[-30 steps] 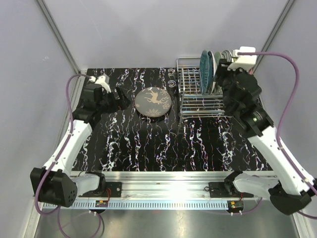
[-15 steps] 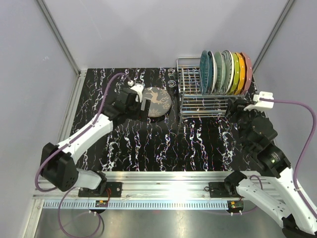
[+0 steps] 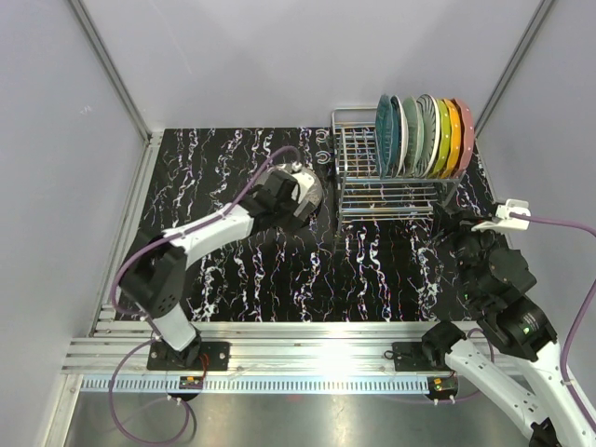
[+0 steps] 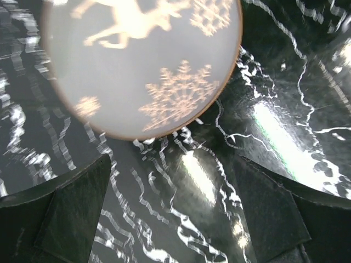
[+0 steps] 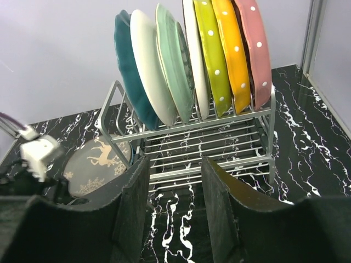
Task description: Load the plates into the dish rack
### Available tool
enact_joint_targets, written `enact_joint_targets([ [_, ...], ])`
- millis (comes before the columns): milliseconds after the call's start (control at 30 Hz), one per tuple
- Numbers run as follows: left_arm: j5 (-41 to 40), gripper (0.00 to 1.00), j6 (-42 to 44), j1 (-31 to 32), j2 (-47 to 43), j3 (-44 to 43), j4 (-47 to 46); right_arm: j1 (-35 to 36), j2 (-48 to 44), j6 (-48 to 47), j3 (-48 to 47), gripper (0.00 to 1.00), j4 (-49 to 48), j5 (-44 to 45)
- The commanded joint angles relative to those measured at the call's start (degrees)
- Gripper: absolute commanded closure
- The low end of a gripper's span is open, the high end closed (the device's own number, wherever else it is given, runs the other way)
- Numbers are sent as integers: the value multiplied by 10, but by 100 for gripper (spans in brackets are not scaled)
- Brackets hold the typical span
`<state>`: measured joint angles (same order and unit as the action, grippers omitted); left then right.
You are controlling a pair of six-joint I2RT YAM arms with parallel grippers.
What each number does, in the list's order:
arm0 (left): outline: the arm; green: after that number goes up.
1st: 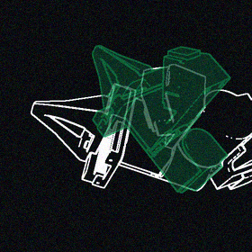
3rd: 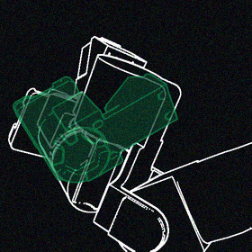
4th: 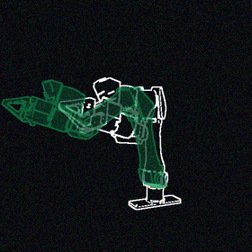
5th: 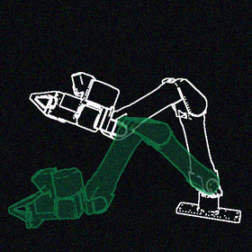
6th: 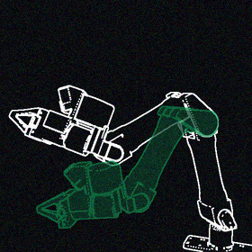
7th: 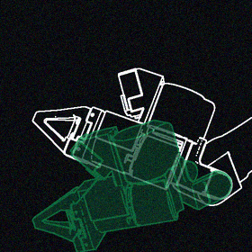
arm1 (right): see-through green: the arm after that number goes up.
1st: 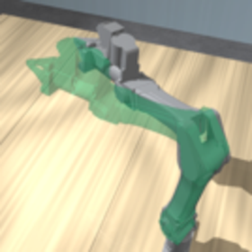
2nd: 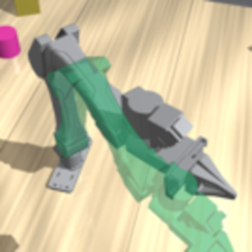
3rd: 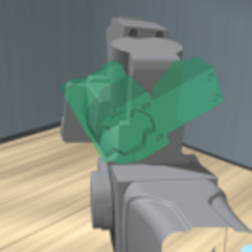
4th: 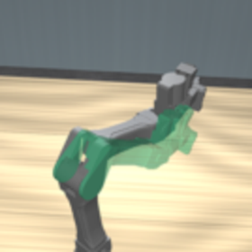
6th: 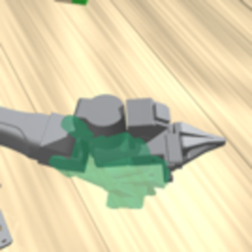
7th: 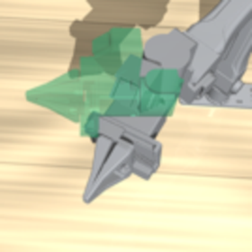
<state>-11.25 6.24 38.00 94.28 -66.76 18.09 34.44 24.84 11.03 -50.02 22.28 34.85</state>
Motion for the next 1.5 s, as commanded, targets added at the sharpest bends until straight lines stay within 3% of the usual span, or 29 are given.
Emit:
enact_joint_targets([
  [0,38,4,47,12,54,-56,-27,-2,-5,13,-7,51,-3,-15],
  [333,-1,5,105,21,150,-107,-53,-2,-21,13,-3,51,-14,-19],
  [567,24,8,105,21,183,-116,-53,-1,-16,10,-4,51,-13,-20],
  [933,37,18,93,22,222,-152,-19,-2,-12,9,-3,51,-12,-27],
  [1467,51,45,59,11,227,-143,-2,-2,-15,7,-3,51,-15,-28],
])
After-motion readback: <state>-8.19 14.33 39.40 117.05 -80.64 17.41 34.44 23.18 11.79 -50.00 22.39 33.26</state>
